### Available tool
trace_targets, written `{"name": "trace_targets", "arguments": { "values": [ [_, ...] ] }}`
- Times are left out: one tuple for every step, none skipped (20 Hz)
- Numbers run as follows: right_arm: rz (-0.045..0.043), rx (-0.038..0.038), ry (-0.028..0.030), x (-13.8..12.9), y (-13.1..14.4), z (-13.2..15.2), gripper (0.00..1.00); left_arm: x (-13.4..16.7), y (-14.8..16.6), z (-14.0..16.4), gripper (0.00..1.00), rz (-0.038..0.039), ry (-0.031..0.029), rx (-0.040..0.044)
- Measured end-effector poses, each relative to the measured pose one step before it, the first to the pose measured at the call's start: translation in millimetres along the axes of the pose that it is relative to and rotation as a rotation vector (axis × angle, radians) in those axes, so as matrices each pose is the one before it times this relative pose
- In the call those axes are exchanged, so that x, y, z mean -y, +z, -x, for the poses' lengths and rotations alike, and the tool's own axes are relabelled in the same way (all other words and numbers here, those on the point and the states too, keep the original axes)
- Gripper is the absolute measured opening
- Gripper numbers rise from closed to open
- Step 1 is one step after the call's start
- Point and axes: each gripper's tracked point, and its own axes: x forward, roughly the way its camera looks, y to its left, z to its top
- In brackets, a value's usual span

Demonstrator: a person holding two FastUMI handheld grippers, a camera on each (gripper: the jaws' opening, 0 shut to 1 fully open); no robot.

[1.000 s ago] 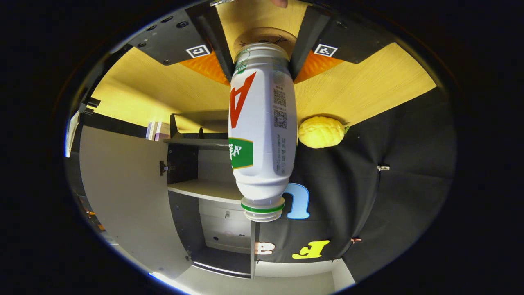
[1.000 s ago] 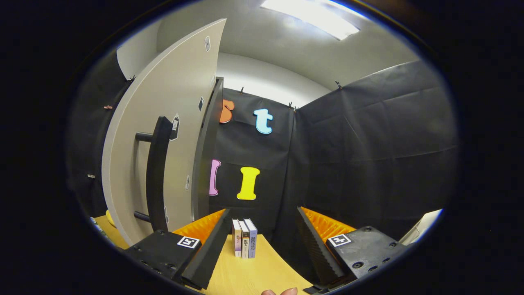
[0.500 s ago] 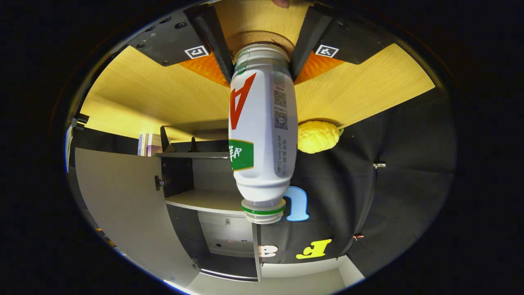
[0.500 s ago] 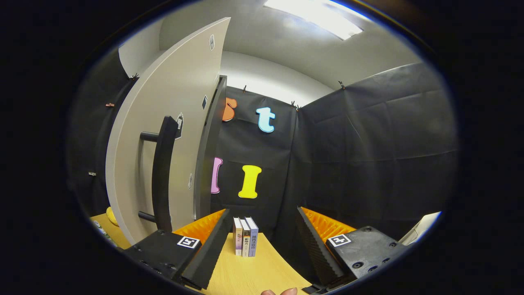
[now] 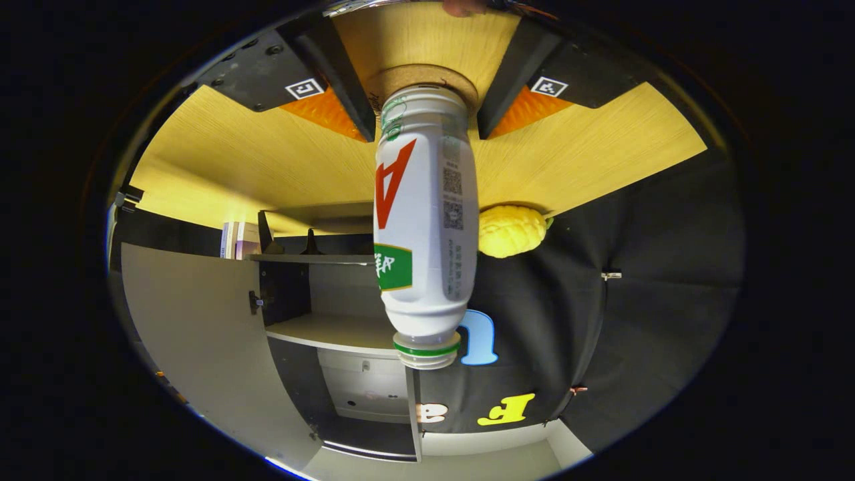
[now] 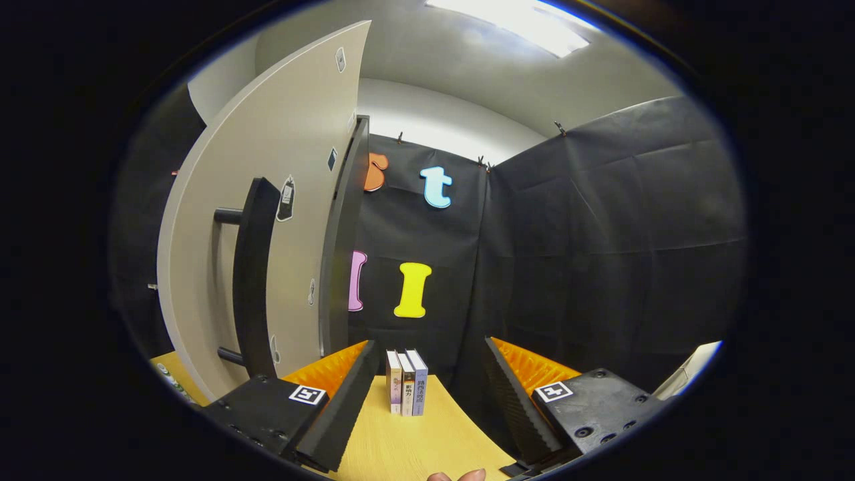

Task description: Open the cabinet door with the right hand, grasp the bottle in the cabinet with the left hand and place it on the coaster, then close the cabinet door with the right hand.

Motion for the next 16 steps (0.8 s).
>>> {"name": "trace_targets", "arguments": {
  "values": [
    [-0.00391,-0.00709,0.0035,-1.51,-1.17,-1.51,0.97,-0.8,0.72,5.22,0.96,0.00566,0.00389,-0.00207],
    [-0.00899,-0.00752,0.00409,-2.06,-0.41,-0.58,0.97,1.28,2.49,5.22,0.96,0.00091,-0.00078,-0.00304],
    [-0.01011,-0.00919,0.0035,-2.38,-0.29,-0.91,0.97,1.58,2.87,6.26,0.96,0.00037,-0.00111,-0.00603],
    [-0.00823,-0.01156,0.00343,-2.42,0.34,-1.31,0.97,1.16,4.98,7.42,0.96,-0.00047,-0.00178,-0.00566],
    [-0.01146,-0.01151,0.01205,-4.08,0.4,-0.93,0.97,0.58,5.63,9.03,0.96,0.00006,-0.0008,-0.00501],
    [-0.01145,-0.01449,0.00162,-2.33,2.07,-0.99,0.97,1.15,10.59,9.26,0.96,0.00173,-0.002,-0.00196],
    [-0.01706,-0.00886,0.00017,1.84,3.45,-1.13,0.95,1.82,13.43,9.28,0.96,-0.00659,-0.00038,0.00166],
    [-0.01807,-0.00721,-0.00123,-0.04,4.45,-1.39,0.95,0.35,18.36,9.07,0.96,-0.01284,0.00485,0.00867],
    [-0.01416,-0.0007,-0.00057,-0.28,5.48,0.18,0.95,-1.69,21.57,9.35,0.96,-0.00918,0.00815,0.01813],
    [-0.00667,0.00819,-0.00576,0.78,7.05,0.36,0.95,-1.92,24.23,7.97,0.96,-0.00214,0.00017,0.01842],
    [-0.00225,0.00279,-0.00276,0.24,4.06,0.57,0.95,-0.91,25.34,4.86,0.96,-0.00377,0.0031,0.01554],
    [0.00192,-0.00187,-0.00267,-1.03,1.73,0.16,0.95,-3.63,23.11,3.41,0.96,-0.00469,0.00502,0.01506],
    [0.00734,-0.00121,-0.00404,0.77,0.78,-0.07,0.95,-4.16,19.54,2.85,0.96,-0.00042,0.00984,0.00425],
    [0.00443,-0.00104,-0.00264,0.16,1.09,0.05,0.95,-5.35,19.31,1.25,0.96,0.0121,0.00965,0.00281],
    [0.00009,-0.00299,0.00539,-2.91,-0.37,0.37,0.95,-2.97,16.38,0.91,0.96,0.01721,0.00553,-0.00262],
    [-0.00164,-0.01041,0.01909,-5.13,-0.76,0.85,0.95,-2.69,17.88,-1.04,0.96,0.01091,0.00651,-0.0008]
  ]
}}
